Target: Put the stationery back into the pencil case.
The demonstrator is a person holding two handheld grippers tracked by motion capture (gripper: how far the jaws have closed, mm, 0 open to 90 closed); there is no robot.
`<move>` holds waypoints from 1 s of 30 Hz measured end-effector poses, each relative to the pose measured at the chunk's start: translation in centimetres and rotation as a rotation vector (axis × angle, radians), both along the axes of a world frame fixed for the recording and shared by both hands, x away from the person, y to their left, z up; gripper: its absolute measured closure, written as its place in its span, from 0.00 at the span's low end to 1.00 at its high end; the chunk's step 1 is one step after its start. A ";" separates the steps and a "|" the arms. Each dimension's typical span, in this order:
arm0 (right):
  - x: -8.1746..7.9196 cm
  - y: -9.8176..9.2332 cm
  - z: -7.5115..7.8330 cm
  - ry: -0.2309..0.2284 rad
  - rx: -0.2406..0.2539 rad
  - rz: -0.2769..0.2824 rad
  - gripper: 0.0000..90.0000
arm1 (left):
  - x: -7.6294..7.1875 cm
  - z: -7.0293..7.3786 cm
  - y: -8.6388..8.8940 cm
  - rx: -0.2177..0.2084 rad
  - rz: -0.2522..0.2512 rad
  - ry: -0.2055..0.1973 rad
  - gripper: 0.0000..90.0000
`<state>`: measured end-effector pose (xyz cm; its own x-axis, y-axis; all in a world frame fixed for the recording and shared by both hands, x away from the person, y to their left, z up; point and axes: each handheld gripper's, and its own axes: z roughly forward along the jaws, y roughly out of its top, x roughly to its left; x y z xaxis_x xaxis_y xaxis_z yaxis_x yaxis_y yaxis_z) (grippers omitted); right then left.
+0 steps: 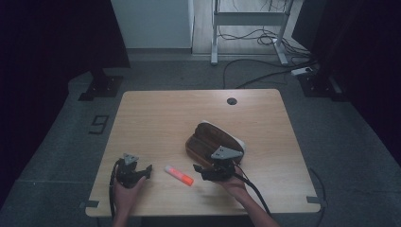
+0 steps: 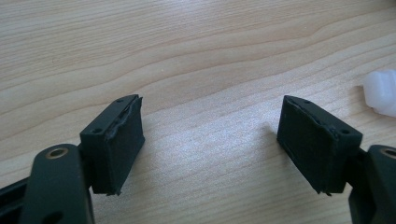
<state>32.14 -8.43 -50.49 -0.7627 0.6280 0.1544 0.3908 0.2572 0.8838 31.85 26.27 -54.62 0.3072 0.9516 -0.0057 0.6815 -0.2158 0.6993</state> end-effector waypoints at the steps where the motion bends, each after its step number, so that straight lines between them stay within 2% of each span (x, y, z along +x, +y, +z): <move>1: 0.0 0.2 -0.1 -0.002 -0.007 0.005 0.36 | 0.0 0.0 0.0 0.000 0.000 0.000 0.25; 17: -0.6 2.9 -1.4 0.015 -0.060 0.061 0.43 | 0.0 0.0 0.0 0.000 0.000 0.000 0.25; 30: -1.2 4.9 -1.9 0.031 -0.074 0.115 0.46 | 0.0 0.0 0.0 0.000 0.000 0.000 0.25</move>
